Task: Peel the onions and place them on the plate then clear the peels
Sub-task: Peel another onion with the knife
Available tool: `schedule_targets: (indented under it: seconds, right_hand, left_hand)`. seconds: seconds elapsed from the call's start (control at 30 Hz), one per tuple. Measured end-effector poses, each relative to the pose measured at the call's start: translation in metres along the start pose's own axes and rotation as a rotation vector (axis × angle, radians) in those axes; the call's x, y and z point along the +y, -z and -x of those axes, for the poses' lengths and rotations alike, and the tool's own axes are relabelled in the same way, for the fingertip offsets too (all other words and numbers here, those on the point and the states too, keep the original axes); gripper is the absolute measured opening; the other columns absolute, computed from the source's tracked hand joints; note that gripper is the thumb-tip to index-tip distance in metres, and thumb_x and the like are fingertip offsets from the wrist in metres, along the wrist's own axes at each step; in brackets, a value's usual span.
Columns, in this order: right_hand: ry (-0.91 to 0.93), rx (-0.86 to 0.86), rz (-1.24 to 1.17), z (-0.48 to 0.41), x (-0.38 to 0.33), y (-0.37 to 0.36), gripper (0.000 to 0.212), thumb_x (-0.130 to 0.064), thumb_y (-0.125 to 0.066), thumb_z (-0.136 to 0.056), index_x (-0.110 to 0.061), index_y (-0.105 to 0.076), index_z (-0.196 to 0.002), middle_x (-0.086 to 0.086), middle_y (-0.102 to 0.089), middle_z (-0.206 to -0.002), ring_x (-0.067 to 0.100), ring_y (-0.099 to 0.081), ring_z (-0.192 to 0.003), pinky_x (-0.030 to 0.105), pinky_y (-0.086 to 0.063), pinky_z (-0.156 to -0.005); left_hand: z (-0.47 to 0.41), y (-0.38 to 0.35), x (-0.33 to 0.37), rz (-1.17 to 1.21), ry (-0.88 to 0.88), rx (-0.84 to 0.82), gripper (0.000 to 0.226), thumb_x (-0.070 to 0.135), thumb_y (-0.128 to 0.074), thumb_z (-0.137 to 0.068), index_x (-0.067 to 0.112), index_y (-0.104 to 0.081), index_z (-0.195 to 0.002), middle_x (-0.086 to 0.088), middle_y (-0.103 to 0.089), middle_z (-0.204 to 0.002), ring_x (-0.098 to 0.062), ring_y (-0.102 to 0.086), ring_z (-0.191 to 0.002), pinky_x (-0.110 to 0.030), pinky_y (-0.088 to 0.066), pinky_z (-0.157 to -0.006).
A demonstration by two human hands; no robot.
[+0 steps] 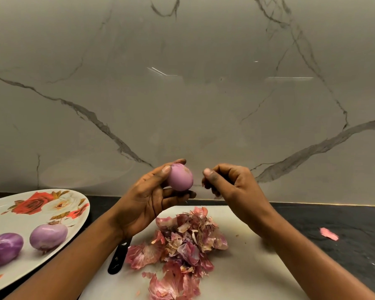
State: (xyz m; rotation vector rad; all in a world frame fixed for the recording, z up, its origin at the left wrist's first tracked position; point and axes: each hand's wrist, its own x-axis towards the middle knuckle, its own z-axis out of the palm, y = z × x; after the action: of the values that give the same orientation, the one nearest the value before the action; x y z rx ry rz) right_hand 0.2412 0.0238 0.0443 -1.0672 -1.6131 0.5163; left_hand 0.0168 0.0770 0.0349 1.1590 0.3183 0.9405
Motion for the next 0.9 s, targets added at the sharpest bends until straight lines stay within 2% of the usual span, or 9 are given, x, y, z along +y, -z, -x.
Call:
schedule_targets:
  seconds: [0.1,0.23,0.37,0.43,0.5,0.6,0.73,0.8,0.9]
  right_hand:
    - [-0.023,-0.027,0.019,0.000,0.000,0.002,0.023,-0.024,-0.071,-0.100,-0.013,-0.078,-0.081,0.002,-0.075,-0.080,0.008,-0.065,-0.073,0.027,-0.051,-0.070]
    - [-0.042,-0.077,0.050,0.002,0.001,0.001,0.004,-0.019,-0.083,-0.089,-0.018,-0.080,-0.093,-0.005,-0.079,-0.096,0.011,-0.074,-0.092,0.029,-0.062,-0.076]
    - [-0.064,-0.079,0.012,0.002,-0.001,0.000,0.011,-0.011,-0.079,-0.093,-0.017,-0.079,-0.101,0.001,-0.080,-0.093,0.018,-0.077,-0.083,0.026,-0.060,-0.066]
    - [-0.078,-0.078,-0.023,0.002,-0.001,0.000,0.016,-0.005,-0.075,-0.094,-0.016,-0.078,-0.106,0.004,-0.081,-0.092,0.019,-0.079,-0.080,0.027,-0.061,-0.064]
    - [-0.069,-0.087,-0.003,0.002,0.001,0.000,0.021,-0.002,-0.075,-0.094,-0.016,-0.078,-0.109,0.002,-0.081,-0.097,0.018,-0.079,-0.087,0.029,-0.063,-0.069]
    - [-0.045,-0.100,0.010,0.003,0.001,-0.004,0.030,-0.014,-0.081,-0.092,-0.021,-0.076,-0.120,-0.007,-0.079,-0.112,0.013,-0.077,-0.103,0.034,-0.066,-0.082]
    - [0.041,-0.204,0.112,0.007,0.001,-0.010,0.066,-0.033,-0.085,-0.086,-0.030,-0.060,-0.147,-0.013,-0.072,-0.132,0.003,-0.071,-0.115,0.032,-0.063,-0.092]
    - [0.041,-0.226,0.090,0.007,0.003,-0.012,0.067,-0.031,-0.083,-0.089,-0.027,-0.057,-0.150,-0.011,-0.073,-0.132,0.005,-0.072,-0.114,0.033,-0.063,-0.094]
    - [-0.011,-0.210,-0.042,0.005,0.001,-0.014,0.064,-0.031,-0.078,-0.089,-0.021,-0.059,-0.149,-0.007,-0.077,-0.126,0.007,-0.075,-0.108,0.027,-0.060,-0.088]
  left_hand:
    - [-0.002,-0.001,0.000,-0.036,-0.017,0.089,0.063,0.049,-0.087,-0.081,0.015,-0.072,-0.132,-0.028,-0.069,-0.128,-0.039,-0.076,-0.098,-0.036,-0.066,-0.083]
    - [-0.002,-0.004,0.000,-0.083,-0.007,0.200,0.058,0.043,-0.069,-0.083,0.004,-0.065,-0.126,-0.028,-0.072,-0.115,-0.034,-0.078,-0.086,-0.033,-0.067,-0.073]
    - [-0.004,-0.004,-0.001,-0.130,0.026,0.243,0.065,0.045,-0.066,-0.084,0.000,-0.061,-0.130,-0.030,-0.074,-0.109,-0.030,-0.079,-0.081,-0.029,-0.066,-0.066]
    - [-0.004,-0.003,0.000,-0.135,0.034,0.271,0.067,0.047,-0.067,-0.084,0.000,-0.062,-0.130,-0.030,-0.074,-0.106,-0.029,-0.078,-0.080,-0.031,-0.067,-0.067]
    - [-0.004,-0.002,0.001,-0.144,0.039,0.287,0.070,0.050,-0.068,-0.083,0.000,-0.062,-0.131,-0.033,-0.073,-0.111,-0.033,-0.077,-0.087,-0.034,-0.068,-0.074]
    - [-0.004,-0.003,0.001,-0.189,0.055,0.300,0.066,0.052,-0.065,-0.088,0.001,-0.063,-0.131,-0.031,-0.075,-0.109,-0.034,-0.077,-0.088,-0.031,-0.067,-0.068]
    - [-0.001,-0.008,0.000,-0.280,0.091,0.208,0.056,0.050,-0.055,-0.100,0.002,-0.067,-0.125,-0.023,-0.077,-0.090,-0.029,-0.075,-0.071,-0.030,-0.063,-0.062]
    - [0.000,-0.010,-0.001,-0.301,0.102,0.180,0.052,0.049,-0.050,-0.104,0.003,-0.070,-0.119,-0.019,-0.075,-0.081,-0.025,-0.072,-0.065,-0.030,-0.061,-0.057]
    - [0.000,-0.009,-0.001,-0.399,0.082,0.196,0.055,0.053,-0.046,-0.106,0.005,-0.070,-0.117,-0.025,-0.075,-0.085,-0.031,-0.072,-0.067,-0.031,-0.058,-0.054]
